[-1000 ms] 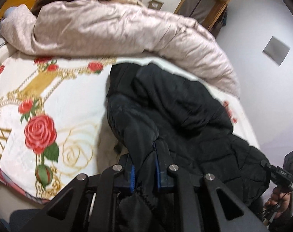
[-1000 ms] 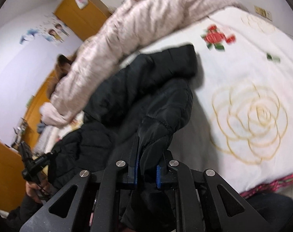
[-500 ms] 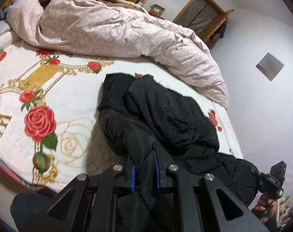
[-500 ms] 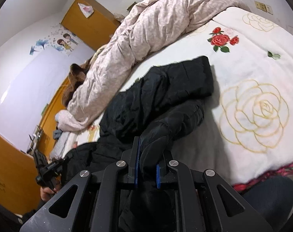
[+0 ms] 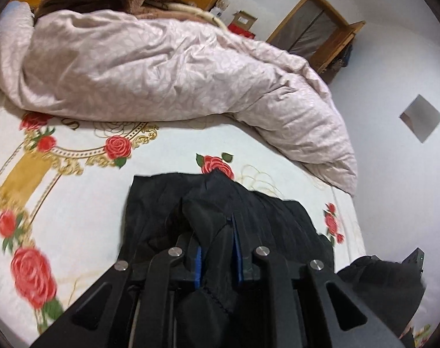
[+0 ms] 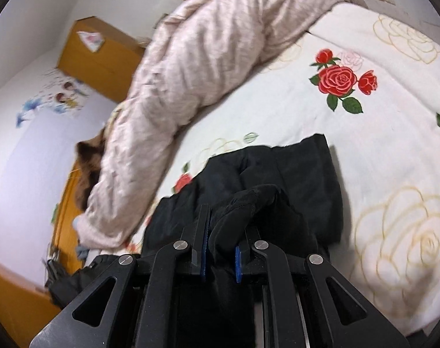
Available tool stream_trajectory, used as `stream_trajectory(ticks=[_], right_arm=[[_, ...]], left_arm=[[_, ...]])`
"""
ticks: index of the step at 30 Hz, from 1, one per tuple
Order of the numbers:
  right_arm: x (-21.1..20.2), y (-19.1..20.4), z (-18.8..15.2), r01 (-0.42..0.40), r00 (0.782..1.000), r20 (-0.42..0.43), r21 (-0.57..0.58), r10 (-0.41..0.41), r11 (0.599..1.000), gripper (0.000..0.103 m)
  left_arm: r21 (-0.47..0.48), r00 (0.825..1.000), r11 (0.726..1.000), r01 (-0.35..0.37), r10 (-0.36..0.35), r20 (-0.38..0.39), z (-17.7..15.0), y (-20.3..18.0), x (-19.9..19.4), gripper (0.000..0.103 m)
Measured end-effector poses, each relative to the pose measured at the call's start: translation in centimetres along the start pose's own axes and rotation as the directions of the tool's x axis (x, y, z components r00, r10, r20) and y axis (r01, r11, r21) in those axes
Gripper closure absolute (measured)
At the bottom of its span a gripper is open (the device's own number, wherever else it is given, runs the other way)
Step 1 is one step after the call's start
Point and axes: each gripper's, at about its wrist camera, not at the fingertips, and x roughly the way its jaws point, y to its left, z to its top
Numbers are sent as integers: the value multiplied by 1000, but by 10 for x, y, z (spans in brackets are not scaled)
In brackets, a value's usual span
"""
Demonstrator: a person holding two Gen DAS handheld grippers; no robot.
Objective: Fold large clothes
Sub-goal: 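Lift the jacket side with both tools and fold it over the other half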
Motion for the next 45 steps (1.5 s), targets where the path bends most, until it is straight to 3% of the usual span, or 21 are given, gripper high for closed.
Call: stream_trajectory(ticks=[4,6,10,14,17,19,21,23,26,30,37,41,45], right_arm=[[48,-13,30,72,994,-85,43,-68,996,82],[58,-18,41,73,992,-111,66,-66,995,77],[46,-20,53,-43,997,-59,91,49,995,30],[11,-12,55,-78,995,60,45,75,996,29],[-21,5,43,-72,977,194,-64,84,995,29],[-24,15,31,-49,973,218,-113,73,992,29],[-11,30,12,-47,980,181,-185,81,982,29],[15,40,-6,8,994,106,-266,21,964,29],[52,34,-22,81,996,50,-321,-68,944,29],[90,12,-27,212,975,7,-346,-223,914,29],[69,-3,16,215,976,112,-334,-188,918,29],[101,-29,45,150,986,-30,-297,-166,943,29],[119,-36,55,93,985,-111,-284,-130,954,29]], left_arm=[[-26,999,999,-35,34,-39,16,8,49,84],[-54,998,997,-45,43,-48,17,14,64,82],[-116,999,993,-26,21,-47,19,29,72,74],[-153,1000,988,20,-21,-4,29,30,58,62],[-169,998,984,60,-56,27,36,27,45,50],[-167,995,983,69,-55,85,41,25,32,41],[-157,986,984,84,-59,156,46,24,17,35],[-133,983,989,60,-35,182,51,21,7,33],[-53,988,998,20,-11,156,49,11,7,33],[56,996,997,-52,48,75,39,7,31,33],[139,990,983,-119,128,-53,42,27,98,33],[154,985,981,-118,136,-110,47,34,130,33],[182,985,978,-104,126,-115,46,30,142,33]])
